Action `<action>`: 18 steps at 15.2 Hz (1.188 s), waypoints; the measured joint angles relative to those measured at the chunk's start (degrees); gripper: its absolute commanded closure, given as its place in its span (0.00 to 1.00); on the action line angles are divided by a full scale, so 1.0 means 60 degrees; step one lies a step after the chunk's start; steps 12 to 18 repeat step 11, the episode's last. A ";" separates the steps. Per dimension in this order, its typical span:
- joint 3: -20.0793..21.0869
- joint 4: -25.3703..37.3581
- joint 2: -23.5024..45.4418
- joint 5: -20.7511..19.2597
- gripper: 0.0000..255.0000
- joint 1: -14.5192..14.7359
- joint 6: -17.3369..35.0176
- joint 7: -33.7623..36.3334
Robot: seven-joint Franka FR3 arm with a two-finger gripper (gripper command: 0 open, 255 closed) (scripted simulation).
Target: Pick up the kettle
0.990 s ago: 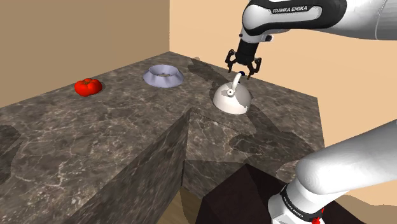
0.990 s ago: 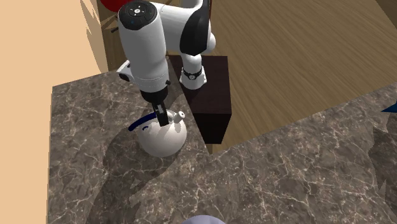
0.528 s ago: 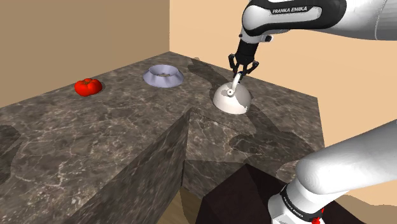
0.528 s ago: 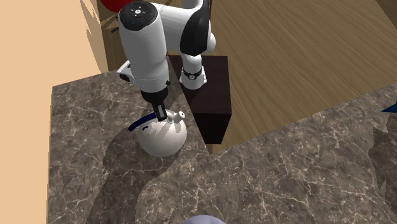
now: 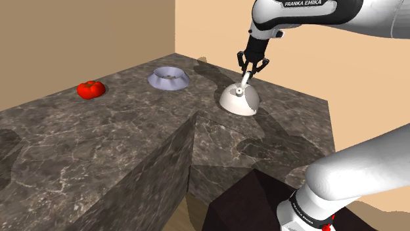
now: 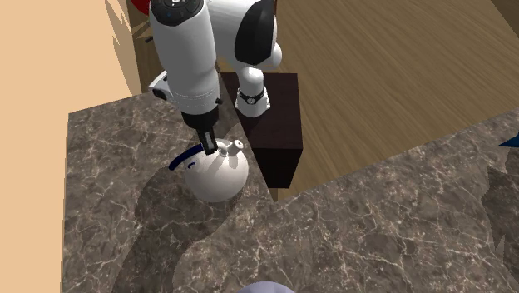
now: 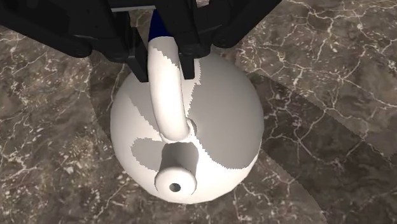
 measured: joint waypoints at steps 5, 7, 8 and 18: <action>-0.0022 0.0708 0.0087 -0.0016 1.00 -0.0020 -0.0622 -0.0042; 0.0002 0.0982 0.0113 -0.0016 1.00 -0.0010 -0.0871 -0.0010; -0.0002 0.1169 0.0158 -0.0023 1.00 -0.0016 -0.1011 -0.0019; -0.0012 0.1607 0.0241 -0.0036 1.00 -0.0029 -0.1366 -0.0040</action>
